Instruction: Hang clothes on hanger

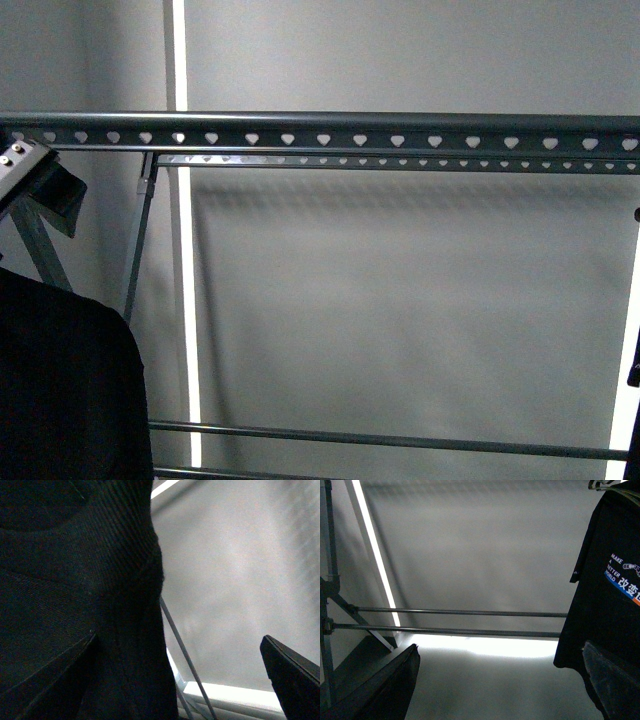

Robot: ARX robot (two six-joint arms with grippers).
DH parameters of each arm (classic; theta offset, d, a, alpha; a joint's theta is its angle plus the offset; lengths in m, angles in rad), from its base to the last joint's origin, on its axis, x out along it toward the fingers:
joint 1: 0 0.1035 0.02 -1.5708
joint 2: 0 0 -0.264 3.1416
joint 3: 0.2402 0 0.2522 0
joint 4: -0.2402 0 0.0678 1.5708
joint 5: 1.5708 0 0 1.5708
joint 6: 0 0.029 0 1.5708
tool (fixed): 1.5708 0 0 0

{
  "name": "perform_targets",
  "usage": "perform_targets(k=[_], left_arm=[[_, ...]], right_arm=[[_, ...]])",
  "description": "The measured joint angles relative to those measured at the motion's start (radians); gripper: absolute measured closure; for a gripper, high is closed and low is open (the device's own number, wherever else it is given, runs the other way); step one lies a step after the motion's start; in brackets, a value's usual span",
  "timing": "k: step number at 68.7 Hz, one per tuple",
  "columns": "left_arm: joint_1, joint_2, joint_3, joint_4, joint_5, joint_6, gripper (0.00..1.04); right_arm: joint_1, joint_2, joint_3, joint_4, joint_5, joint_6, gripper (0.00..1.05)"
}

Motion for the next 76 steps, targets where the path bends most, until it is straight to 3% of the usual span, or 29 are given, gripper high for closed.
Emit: perform_targets(k=[16,55,71,76], left_arm=[[-0.01,0.071,-0.002,0.07,0.004,-0.002,0.07],[-0.024,0.084,-0.001,0.101,0.024,0.021,0.97],[-0.024,0.055,-0.017,0.097,0.06,0.06,1.0],[-0.037,0.01,-0.029,0.117,0.126,0.112,1.0]], right_arm=[[0.0,0.0,0.0,0.0,-0.001,0.0,0.07],[0.0,0.0,0.0,0.0,0.0,0.0,0.07],[0.0,0.0,0.0,0.0,0.0,0.0,0.07],[0.0,0.0,0.0,0.0,0.0,0.0,0.07]])
